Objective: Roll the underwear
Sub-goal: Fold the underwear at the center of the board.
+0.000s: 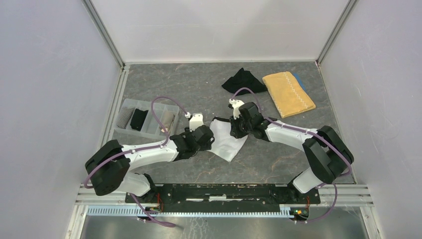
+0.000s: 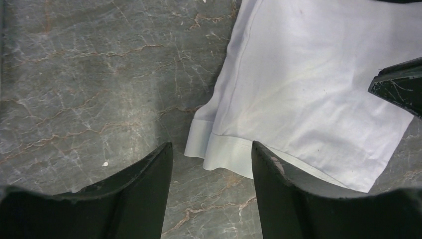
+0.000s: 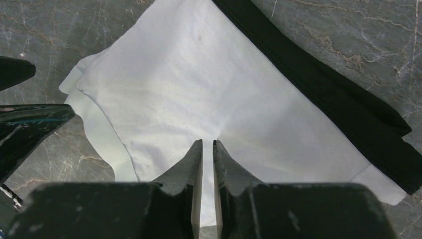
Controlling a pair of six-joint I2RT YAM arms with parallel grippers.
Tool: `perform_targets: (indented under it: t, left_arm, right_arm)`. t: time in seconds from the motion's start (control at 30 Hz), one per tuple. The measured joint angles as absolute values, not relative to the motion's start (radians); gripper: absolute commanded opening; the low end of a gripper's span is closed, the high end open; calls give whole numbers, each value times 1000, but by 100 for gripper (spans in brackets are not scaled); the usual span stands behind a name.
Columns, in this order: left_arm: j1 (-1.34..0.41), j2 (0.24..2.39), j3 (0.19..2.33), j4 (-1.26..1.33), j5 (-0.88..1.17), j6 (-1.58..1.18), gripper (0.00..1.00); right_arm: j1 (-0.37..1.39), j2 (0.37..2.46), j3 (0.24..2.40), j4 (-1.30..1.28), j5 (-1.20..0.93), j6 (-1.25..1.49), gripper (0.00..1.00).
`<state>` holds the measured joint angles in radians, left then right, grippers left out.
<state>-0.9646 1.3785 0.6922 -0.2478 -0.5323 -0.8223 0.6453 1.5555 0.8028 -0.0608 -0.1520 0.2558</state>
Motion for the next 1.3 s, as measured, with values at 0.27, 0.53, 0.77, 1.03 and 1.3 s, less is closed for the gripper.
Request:
perform_targets:
  t: [0.27,0.53,0.77,1.03,1.3]
  left_arm:
    - [-920,1418,677,-172,-430,-768,63]
    - [-889,1435,662,-159,-410,-745,61]
    - [-875,1442,636,-125,-378,-727,50]
    - [-874,1422,598,-68,-335,-709,31]
    - [-872,1420,587,-50,-301,-707,11]
  right_arm:
    - [645,1543,802,-84,-153,245,18]
    - [645,1536,796,-88,-154,244,18]
    - [645,1536,796,-89,-156,245,18]
    - [645,1536,796,-91,-156,245,18]
    - [645,1536,796,-92,-156,245,21]
